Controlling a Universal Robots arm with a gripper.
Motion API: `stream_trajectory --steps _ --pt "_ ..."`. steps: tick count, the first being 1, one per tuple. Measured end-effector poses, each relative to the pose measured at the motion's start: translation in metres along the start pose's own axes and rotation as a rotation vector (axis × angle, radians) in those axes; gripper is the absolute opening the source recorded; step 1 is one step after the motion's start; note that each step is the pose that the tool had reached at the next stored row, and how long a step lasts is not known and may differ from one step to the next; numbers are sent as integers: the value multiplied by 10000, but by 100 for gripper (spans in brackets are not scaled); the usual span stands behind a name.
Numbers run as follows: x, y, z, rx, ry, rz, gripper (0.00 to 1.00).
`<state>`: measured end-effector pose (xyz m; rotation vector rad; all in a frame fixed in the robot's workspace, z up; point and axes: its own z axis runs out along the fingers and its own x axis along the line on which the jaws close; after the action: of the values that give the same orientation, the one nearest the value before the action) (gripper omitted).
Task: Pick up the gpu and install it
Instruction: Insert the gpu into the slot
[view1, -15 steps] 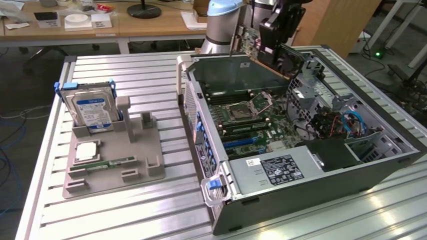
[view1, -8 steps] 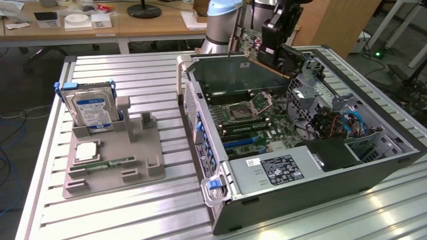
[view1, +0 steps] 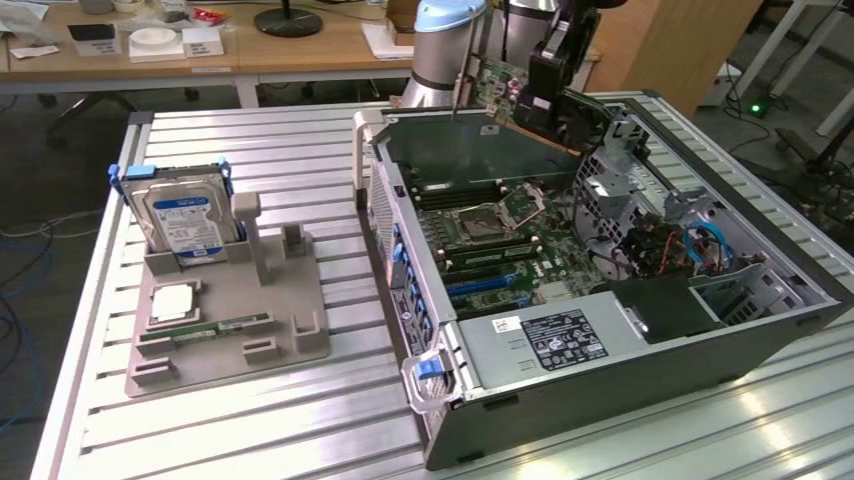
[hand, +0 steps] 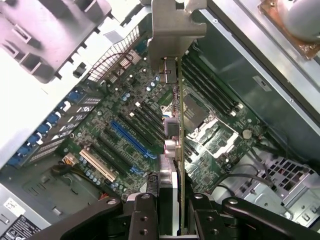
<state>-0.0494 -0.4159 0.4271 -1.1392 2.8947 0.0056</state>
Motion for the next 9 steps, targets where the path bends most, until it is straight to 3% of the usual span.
stream_trajectory --steps 9 --pt "16 -18 4 -23 -6 -778 28"
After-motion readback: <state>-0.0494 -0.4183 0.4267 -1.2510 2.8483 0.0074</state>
